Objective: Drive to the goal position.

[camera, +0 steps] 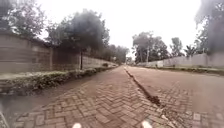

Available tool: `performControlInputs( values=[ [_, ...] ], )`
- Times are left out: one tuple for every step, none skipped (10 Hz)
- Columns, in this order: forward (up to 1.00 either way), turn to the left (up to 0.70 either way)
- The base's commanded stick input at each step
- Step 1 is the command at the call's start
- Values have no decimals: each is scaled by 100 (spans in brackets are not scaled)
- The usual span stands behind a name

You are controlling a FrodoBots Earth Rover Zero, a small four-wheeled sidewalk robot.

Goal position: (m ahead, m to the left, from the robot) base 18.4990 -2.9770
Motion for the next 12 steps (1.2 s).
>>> performControlInputs(
  values=[
    [50, 30],
    [50, 19],
    [50, 17],
    [50, 0],
    [50, 0],
    [50, 0],
    [50, 0],
    [50, 0],
    [50, 0],
    [50, 0],
    [50, 0],
    [50, 0]
  ],
)
